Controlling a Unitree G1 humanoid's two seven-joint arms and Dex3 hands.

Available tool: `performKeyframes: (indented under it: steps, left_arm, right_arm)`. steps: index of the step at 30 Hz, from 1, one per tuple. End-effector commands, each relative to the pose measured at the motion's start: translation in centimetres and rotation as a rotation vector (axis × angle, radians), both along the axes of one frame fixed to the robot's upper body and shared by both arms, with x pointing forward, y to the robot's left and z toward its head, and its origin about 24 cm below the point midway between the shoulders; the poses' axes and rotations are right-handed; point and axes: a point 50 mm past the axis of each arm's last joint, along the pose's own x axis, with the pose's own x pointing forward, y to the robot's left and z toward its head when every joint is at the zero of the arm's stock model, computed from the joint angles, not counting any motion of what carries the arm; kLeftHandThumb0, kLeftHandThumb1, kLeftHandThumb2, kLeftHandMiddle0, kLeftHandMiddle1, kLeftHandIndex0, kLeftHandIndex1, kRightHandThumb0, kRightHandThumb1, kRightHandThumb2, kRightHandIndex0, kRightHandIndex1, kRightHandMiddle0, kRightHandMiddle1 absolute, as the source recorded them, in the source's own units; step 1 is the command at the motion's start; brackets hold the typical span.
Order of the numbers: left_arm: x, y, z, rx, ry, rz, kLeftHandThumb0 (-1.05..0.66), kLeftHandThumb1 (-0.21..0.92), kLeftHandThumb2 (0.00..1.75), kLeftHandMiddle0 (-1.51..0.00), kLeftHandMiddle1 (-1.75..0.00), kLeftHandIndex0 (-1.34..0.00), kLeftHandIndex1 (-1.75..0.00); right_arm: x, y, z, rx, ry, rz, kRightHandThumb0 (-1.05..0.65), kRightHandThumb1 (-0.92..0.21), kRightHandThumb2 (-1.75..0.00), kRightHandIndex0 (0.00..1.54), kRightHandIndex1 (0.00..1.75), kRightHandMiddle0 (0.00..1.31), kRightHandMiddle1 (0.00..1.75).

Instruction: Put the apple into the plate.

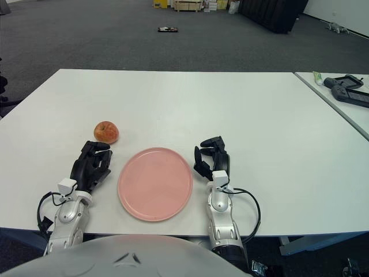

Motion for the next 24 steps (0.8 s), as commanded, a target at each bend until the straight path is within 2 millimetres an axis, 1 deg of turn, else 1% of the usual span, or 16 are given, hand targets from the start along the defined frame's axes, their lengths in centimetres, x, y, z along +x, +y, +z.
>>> performKeyframes:
  steps: [1,7,12,16,19,22,24]
  left_arm:
    - [-0.1,0.0,-0.3,-0.008,0.025,-0.006,-0.36,0.85,0.62,-0.5,-1.42,-0.24,-1.75]
    - [-0.1,0.0,-0.2,0.0,0.014,-0.006,-0.36,0.85,0.63,-0.5,-1.43,-0.24,-1.75]
    - [-0.4,-0.1,1.0,0.019,-0.042,0.014,-0.36,0.81,0.68,-0.53,-1.47,-0.26,-1.75]
    - [-0.4,-0.1,1.7,0.117,-0.13,0.07,-0.37,0.78,0.73,-0.55,-1.48,-0.28,-1.75]
    - [-0.3,-0.4,2.4,0.24,-0.207,0.107,-0.37,0.77,0.74,-0.54,-1.48,-0.29,-1.75]
    - [-0.2,-0.9,3.2,0.344,-0.289,0.134,-0.37,0.79,0.71,-0.48,-1.47,-0.27,-1.75]
    - [-0.3,-0.8,3.2,0.462,-0.327,0.15,-0.36,0.86,0.62,-0.41,-1.45,-0.23,-1.75]
  right_arm:
    - [0.0,-0.1,-0.3,0.001,0.022,-0.011,-0.38,-0.69,-0.85,0.62,1.39,0.34,1.75]
    - [0.0,-0.1,-0.3,-0.003,0.021,-0.012,-0.38,-0.68,-0.86,0.63,1.39,0.34,1.75]
    - [0.1,-0.1,-0.3,-0.006,0.023,-0.011,-0.38,-0.68,-0.86,0.64,1.4,0.34,1.75]
    - [0.1,-0.1,-0.3,-0.005,0.026,-0.004,-0.38,-0.68,-0.86,0.63,1.39,0.34,1.75]
    - [0.1,-0.1,-0.3,-0.003,0.024,-0.003,-0.38,-0.68,-0.86,0.63,1.39,0.34,1.75]
    - [0.1,-0.1,-0.3,0.002,0.024,-0.005,-0.38,-0.68,-0.85,0.63,1.39,0.34,1.75]
    - [0.1,-0.1,-0.3,0.002,0.027,-0.004,-0.38,-0.69,-0.84,0.62,1.39,0.33,1.75]
